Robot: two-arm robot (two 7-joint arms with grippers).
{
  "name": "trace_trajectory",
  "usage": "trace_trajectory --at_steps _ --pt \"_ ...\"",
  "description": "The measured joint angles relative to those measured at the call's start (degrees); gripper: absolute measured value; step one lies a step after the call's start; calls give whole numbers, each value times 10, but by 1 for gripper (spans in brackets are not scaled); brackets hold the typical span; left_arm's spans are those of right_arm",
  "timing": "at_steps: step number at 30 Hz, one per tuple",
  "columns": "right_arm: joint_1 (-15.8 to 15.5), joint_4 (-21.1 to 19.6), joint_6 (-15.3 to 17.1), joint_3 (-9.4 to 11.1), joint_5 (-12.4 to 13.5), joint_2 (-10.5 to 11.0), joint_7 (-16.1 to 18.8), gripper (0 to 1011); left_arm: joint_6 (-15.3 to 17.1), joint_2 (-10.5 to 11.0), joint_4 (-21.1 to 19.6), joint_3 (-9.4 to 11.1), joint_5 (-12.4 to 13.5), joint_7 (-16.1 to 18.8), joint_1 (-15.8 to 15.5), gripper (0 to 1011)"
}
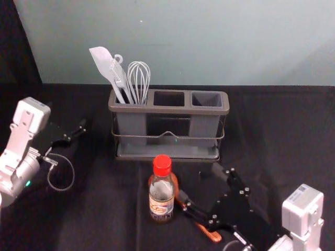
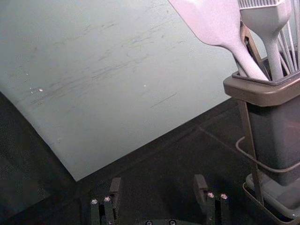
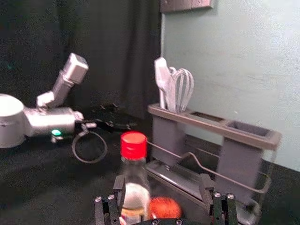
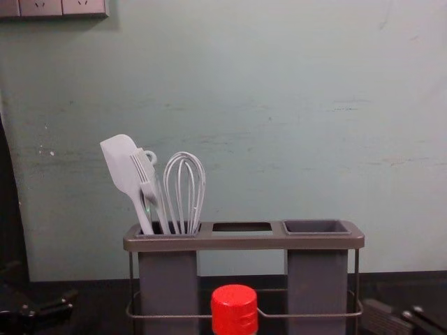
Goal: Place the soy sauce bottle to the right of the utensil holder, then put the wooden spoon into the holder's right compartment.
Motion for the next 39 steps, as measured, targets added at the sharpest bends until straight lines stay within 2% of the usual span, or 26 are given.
trace_trajectory --at_steps 7,15,23,30,39 --pt "21 -2 19 -10 0 -20 24 1003 0 0 0 0 0 0 0 1000" --pt "72 25 59 -22 11 -50 69 1002 0 0 0 0 0 0 0 1000" --pt "102 53 76 -22 15 -79 91 1003 0 0 0 0 0 0 0 1000" --pt "114 70 84 -20 23 -101 112 1003 0 0 0 0 0 0 0 1000" --pt "114 76 86 -11 24 -115 126 1002 0 0 0 0 0 0 0 1000"
